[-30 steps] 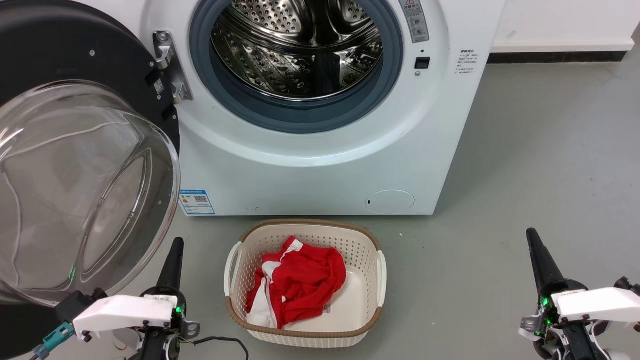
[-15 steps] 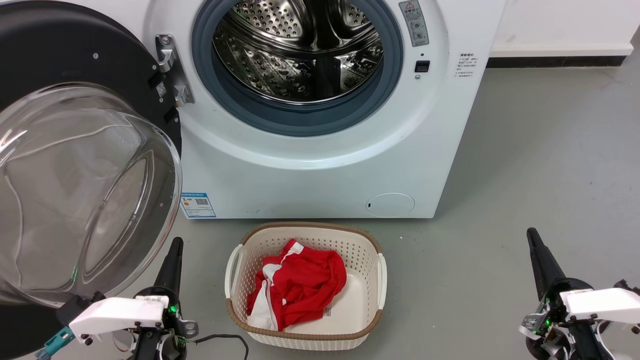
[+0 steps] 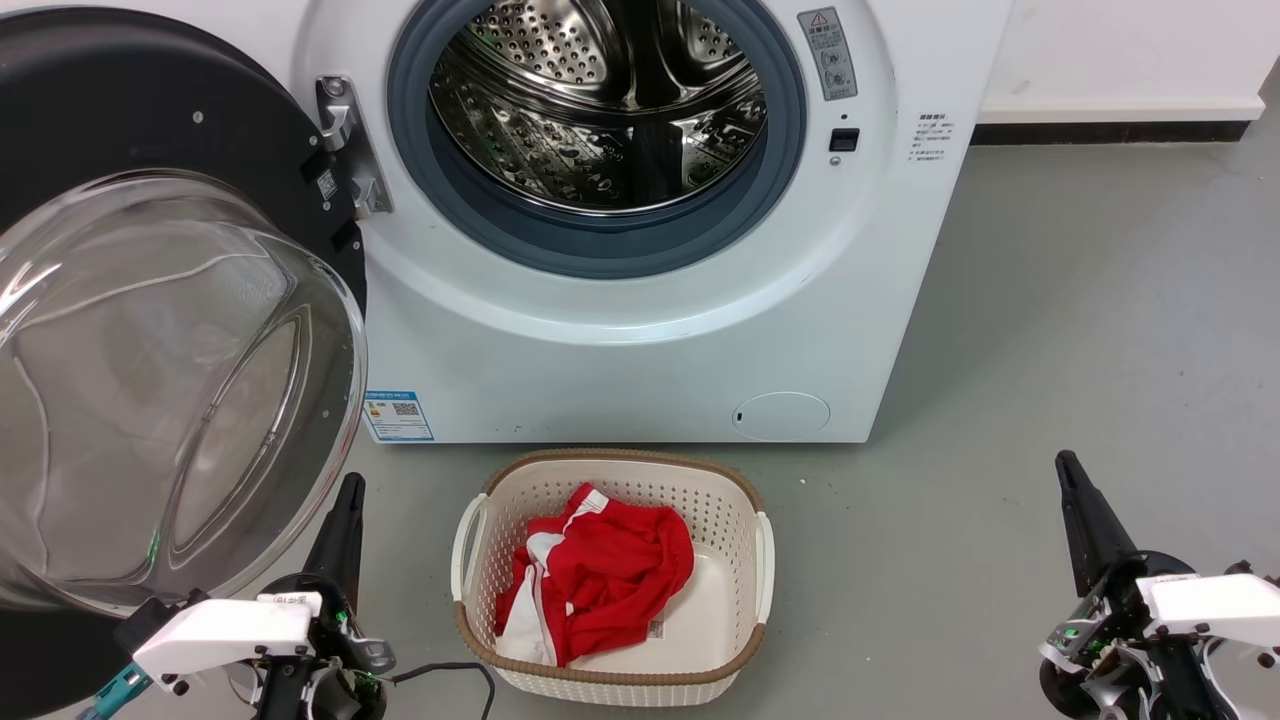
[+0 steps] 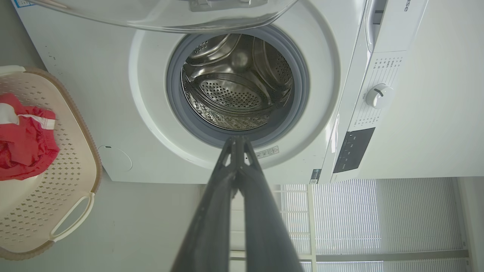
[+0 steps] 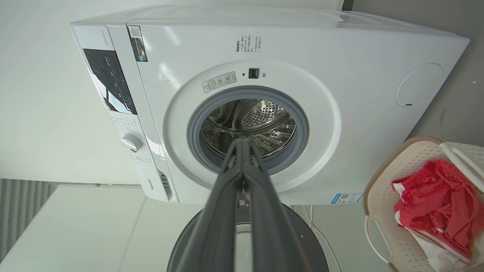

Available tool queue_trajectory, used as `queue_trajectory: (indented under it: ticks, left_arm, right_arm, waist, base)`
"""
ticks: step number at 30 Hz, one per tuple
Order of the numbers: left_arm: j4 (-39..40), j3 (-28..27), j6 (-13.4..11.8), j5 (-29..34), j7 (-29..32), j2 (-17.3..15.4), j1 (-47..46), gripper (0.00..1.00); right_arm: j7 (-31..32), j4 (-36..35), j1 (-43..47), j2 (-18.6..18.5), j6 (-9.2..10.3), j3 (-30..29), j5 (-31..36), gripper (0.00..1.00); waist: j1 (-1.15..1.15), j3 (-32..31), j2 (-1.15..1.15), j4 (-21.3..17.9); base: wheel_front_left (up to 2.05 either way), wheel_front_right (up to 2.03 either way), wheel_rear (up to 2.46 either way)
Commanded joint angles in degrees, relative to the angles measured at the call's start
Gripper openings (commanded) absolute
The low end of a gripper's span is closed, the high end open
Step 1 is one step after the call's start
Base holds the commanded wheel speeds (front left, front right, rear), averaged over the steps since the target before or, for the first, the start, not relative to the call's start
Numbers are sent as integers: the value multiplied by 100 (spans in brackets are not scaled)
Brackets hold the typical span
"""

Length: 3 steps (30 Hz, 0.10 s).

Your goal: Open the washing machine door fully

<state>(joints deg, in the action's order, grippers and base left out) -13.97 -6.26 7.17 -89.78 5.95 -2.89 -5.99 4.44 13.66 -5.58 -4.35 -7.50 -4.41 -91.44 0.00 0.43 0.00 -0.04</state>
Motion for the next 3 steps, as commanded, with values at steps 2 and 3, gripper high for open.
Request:
queue_trajectory:
  ticks: [2, 3]
  left_arm:
    - [-10, -37, 35, -164, 55, 3, -41, 0]
    - [-13, -41, 41, -201, 57, 3, -41, 0]
  right_arm:
    - [49, 25, -69, 13, 2, -20, -165, 0]
    - [61, 29, -70, 14, 2, -23, -203, 0]
  waist:
    - [0, -11, 0, 2]
    - [0, -15, 0, 3]
  base:
    - [0, 0, 0]
    - [0, 0, 0]
